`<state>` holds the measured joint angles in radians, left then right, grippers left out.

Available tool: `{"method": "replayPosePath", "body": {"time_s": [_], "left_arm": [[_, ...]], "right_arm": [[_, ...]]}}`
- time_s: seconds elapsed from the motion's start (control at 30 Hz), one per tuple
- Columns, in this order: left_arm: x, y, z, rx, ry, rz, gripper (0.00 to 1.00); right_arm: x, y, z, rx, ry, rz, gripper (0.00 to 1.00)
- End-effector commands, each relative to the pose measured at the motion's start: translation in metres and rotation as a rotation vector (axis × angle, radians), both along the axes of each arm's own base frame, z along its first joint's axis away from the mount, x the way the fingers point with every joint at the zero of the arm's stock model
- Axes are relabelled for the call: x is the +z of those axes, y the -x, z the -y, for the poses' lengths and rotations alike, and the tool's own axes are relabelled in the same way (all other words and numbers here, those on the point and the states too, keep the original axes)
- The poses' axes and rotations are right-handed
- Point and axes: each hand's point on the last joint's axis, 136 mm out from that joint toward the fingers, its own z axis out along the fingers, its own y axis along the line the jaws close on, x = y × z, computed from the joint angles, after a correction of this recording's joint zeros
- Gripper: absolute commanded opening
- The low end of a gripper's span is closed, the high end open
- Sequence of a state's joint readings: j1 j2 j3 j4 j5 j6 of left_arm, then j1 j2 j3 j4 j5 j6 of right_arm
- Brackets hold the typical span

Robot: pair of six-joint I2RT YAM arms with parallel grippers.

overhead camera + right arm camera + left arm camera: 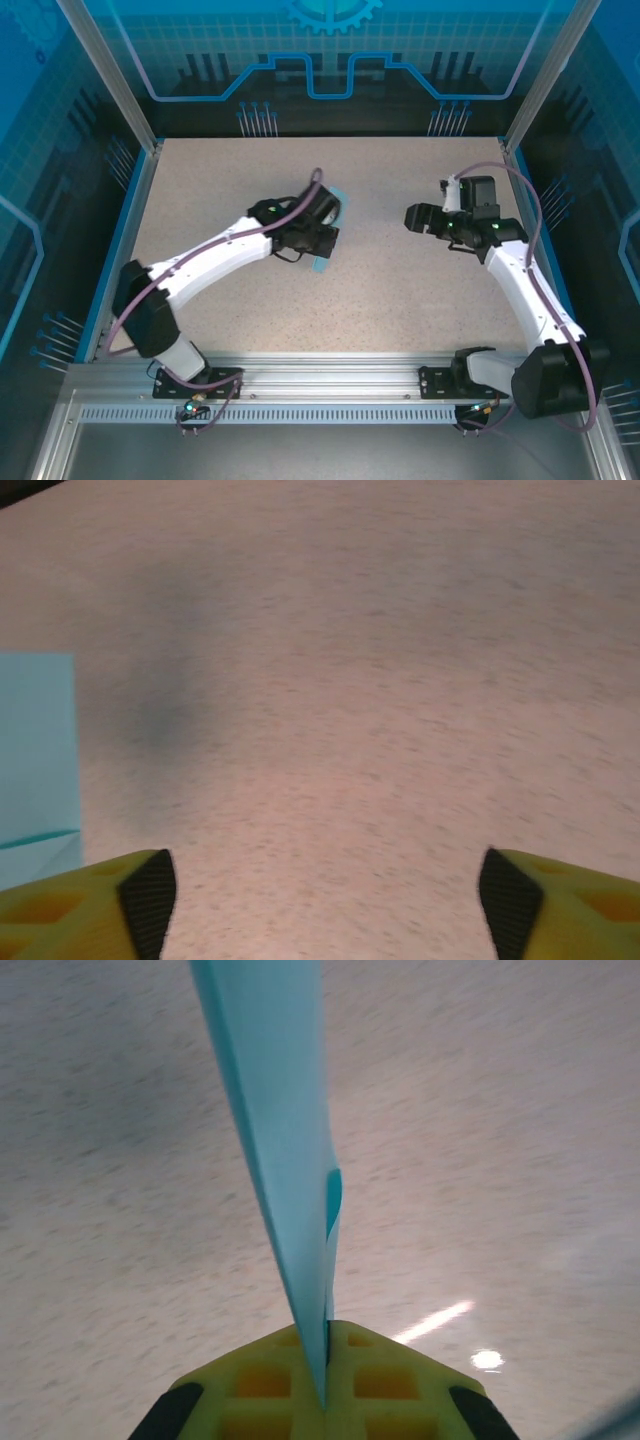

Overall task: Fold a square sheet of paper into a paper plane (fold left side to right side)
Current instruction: Turn over the paper at the center of the table.

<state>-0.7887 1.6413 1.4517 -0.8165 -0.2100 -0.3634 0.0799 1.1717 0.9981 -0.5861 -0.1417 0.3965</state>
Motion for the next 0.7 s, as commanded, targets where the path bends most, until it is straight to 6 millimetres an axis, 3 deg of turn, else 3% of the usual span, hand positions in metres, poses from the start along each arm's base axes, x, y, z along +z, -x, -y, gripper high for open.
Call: {"method": "replayPosePath", "body": {"time_s": [0.0, 0.07, 0.23, 0.67], "left_arm": [[-0.008, 0.000, -0.048, 0.088, -0.398, 0.065, 0.00], [-0.013, -0.001, -0.055, 0.152, -0.488, 0.067, 0.00], [-0.037, -0.001, -0.063, 0.276, -0.626, 0.005, 0.00], [-0.108, 0.011, -0.028, 0.359, -0.611, -0.232, 0.00]], "right_arm": [[-0.022, 0.024, 0.040, -0.166, 0.079, -0.093, 0.93], [-0.023, 0.029, 0.047, -0.199, 0.069, -0.090, 1.00], [-0.027, 0.037, 0.052, -0.212, 0.072, -0.105, 1.00], [-0.033, 0.041, 0.049, -0.194, 0.041, -0.125, 1.00]]}}
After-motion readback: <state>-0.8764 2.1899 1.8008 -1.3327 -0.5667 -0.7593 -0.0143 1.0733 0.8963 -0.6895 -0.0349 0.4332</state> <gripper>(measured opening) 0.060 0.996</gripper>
